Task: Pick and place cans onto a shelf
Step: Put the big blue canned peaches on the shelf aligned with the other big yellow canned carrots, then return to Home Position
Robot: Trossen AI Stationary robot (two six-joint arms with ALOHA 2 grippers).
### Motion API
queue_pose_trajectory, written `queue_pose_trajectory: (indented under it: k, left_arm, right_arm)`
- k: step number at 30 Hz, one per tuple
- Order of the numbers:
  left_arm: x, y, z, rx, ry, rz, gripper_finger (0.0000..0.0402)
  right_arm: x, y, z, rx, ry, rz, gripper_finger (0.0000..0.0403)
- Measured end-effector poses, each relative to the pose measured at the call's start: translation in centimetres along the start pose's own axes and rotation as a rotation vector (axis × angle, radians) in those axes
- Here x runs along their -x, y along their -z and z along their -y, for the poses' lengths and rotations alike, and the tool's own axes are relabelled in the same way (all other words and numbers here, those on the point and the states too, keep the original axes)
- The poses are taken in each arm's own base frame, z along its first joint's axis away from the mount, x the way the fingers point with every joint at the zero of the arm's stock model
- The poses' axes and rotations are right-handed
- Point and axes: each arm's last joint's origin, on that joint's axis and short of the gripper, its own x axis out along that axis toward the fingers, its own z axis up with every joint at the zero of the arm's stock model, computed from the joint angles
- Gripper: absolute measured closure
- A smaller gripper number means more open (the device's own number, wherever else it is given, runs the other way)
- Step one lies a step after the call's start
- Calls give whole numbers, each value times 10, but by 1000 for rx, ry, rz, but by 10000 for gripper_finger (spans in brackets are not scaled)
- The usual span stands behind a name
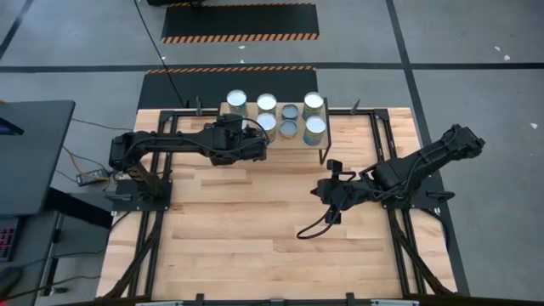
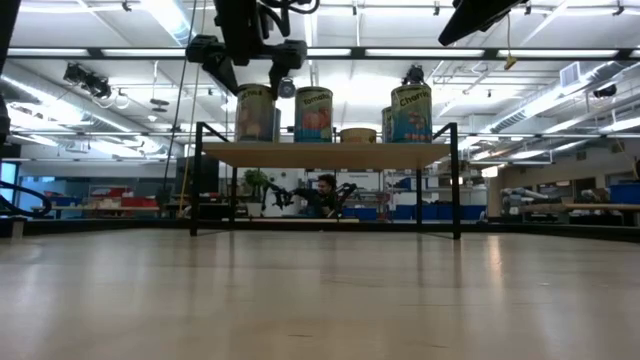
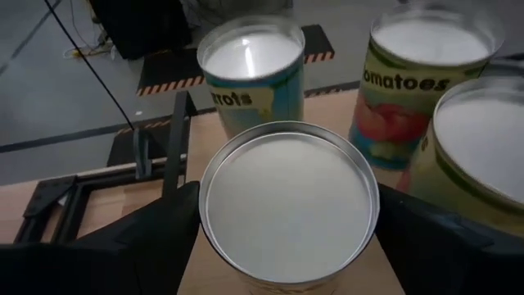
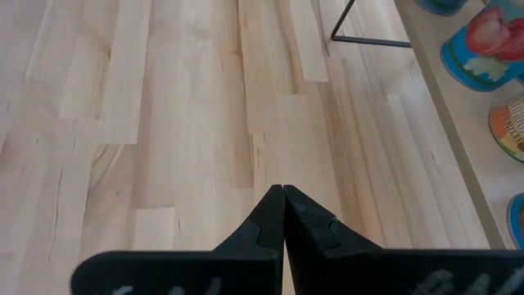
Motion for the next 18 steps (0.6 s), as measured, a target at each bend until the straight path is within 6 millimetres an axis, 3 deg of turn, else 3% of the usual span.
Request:
queue_pose_trajectory:
  k: [13,18]
  left_arm:
    - [-2,-5,-1,-38,-18,38,46]
    - [5,-17,-1,-46,-14,73,46]
  right_arm:
    - [0,0,-1,2,-42,-12,393]
    - [0,0,-2,8,-53,-15,393]
